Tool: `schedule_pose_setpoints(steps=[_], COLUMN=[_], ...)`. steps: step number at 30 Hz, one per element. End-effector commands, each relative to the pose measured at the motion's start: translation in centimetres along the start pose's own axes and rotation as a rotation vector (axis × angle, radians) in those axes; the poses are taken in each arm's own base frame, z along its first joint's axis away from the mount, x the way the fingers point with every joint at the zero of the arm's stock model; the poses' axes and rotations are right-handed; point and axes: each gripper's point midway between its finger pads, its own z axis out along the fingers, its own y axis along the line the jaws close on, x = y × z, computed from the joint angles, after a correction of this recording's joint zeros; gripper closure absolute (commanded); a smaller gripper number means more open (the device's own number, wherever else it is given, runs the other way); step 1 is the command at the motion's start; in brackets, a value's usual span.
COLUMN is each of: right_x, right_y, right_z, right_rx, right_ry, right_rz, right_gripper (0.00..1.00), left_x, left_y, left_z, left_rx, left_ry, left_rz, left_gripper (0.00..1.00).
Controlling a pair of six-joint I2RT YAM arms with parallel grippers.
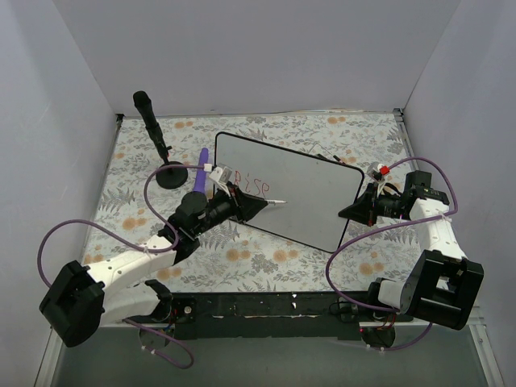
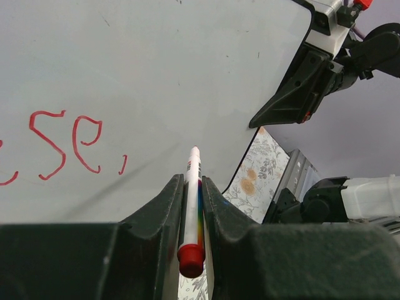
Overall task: Write a sentence on the whiteboard
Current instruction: Write with the whiteboard marker without the cap on the whiteboard.
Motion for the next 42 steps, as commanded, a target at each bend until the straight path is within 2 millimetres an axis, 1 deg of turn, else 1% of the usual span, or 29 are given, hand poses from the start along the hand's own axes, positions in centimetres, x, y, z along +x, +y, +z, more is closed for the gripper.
schedule_pose_setpoints(steps=[1, 2, 5, 8, 9, 11, 12, 16, 18, 20, 21, 22, 23, 24, 25, 27, 29, 31, 32, 33, 35, 36, 37, 42], right_x=[-0.5, -0.4, -0.5, -0.5, -0.5, -0.6, -0.6, -0.5, -0.5, -0.5, -0.5, -0.5, -0.4, -0.4, -0.5, -0.4, -0.5, -0.5, -0.5, -0.5, -0.5, -0.5, -0.5, -0.4], right_y=[-0.5, -0.5, -0.5, -0.4, -0.4, -0.4, -0.4, -0.4, -0.4, -0.4, -0.4, -0.4, -0.4, -0.4, -0.4, -0.3, -0.3, -0.3, -0.3, -0.3, -0.3, -0.3, -0.3, -0.4], right_z=[0.0, 0.0, 0.0, -0.1, 0.0, 0.0, 0.0, 0.0, 0.1, 0.0, 0.1, 0.1, 0.1, 0.1, 0.1, 0.1, 0.1, 0.1, 0.1, 0.1, 0.1, 0.1, 0.1, 0.2], right_rx=[0.018, 0.018, 0.017, 0.017, 0.016, 0.014, 0.016, 0.012, 0.012, 0.013, 0.01, 0.011, 0.009, 0.009, 0.01, 0.008, 0.011, 0.01, 0.009, 0.008, 0.008, 0.008, 0.008, 0.009], right_ry=[0.021, 0.023, 0.02, 0.018, 0.02, 0.018, 0.019, 0.02, 0.022, 0.022, 0.023, 0.022, 0.023, 0.023, 0.023, 0.023, 0.024, 0.024, 0.023, 0.021, 0.022, 0.022, 0.022, 0.026], right_rz=[-0.081, -0.078, -0.081, -0.083, -0.084, -0.085, -0.087, -0.085, -0.085, -0.083, -0.084, -0.084, -0.08, -0.081, -0.084, -0.083, -0.086, -0.086, -0.088, -0.088, -0.086, -0.085, -0.085, -0.083], right_gripper=[0.99, 0.99, 0.99, 0.99, 0.99, 0.99, 0.99, 0.99, 0.99, 0.99, 0.99, 0.99, 0.99, 0.99, 0.99, 0.99, 0.99, 0.99, 0.99, 0.99, 0.99, 0.99, 0.99, 0.99], left_x=[-2.2, -2.0, -1.3, -1.1, -0.7, -1.0, -0.8, -1.2, -1.6, -2.5, -3.2, -4.7, -4.9, -5.6, -6.6, -7.5, -7.3, -6.6, -6.4, -5.6, -4.8, -4.0, -3.6, -2.1], left_y=[-1.5, -1.9, -2.0, -2.3, -2.1, -2.2, -2.0, -1.7, -1.4, -1.4, -0.9, -1.1, -0.6, -1.0, -0.6, -1.0, -1.0, -1.1, -1.5, -1.3, -1.5, -1.1, -1.0, -0.2], left_z=[1.1, 1.3, 1.6, 1.4, 1.2, 0.9, 0.7, 0.4, 0.0, -0.2, -0.3, -0.3, -0.4, -0.6, -0.8, -0.9, -0.9, -0.8, -0.8, -0.9, -0.7, -0.7, -0.6, 0.4], left_rx=[0.022, 0.033, 0.03, 0.033, 0.029, 0.029, 0.022, 0.0, -0.025, -0.054, -0.091, -0.104, -0.129, -0.113, -0.113, -0.072, -0.04, -0.019, 0.01, 0.016, 0.047, 0.048, 0.052, 0.055], left_ry=[-0.083, -0.083, -0.073, -0.084, -0.081, -0.102, -0.099, -0.119, -0.136, -0.148, -0.166, -0.193, -0.181, -0.186, -0.196, -0.19, -0.164, -0.146, -0.142, -0.128, -0.108, -0.091, -0.083, -0.056], left_rz=[0.077, 0.08, 0.092, 0.102, 0.102, 0.11, 0.109, 0.111, 0.117, 0.129, 0.133, 0.14, 0.136, 0.13, 0.113, 0.095, 0.085, 0.089, 0.09, 0.088, 0.088, 0.087, 0.088, 0.084], left_gripper=[1.0, 1.0, 1.0, 1.0, 1.0, 1.0, 1.0, 1.0, 1.0, 1.0, 1.0, 1.0, 1.0, 1.0, 1.0, 1.0, 1.0, 1.0, 1.0, 1.0, 1.0, 1.0, 1.0, 1.0])
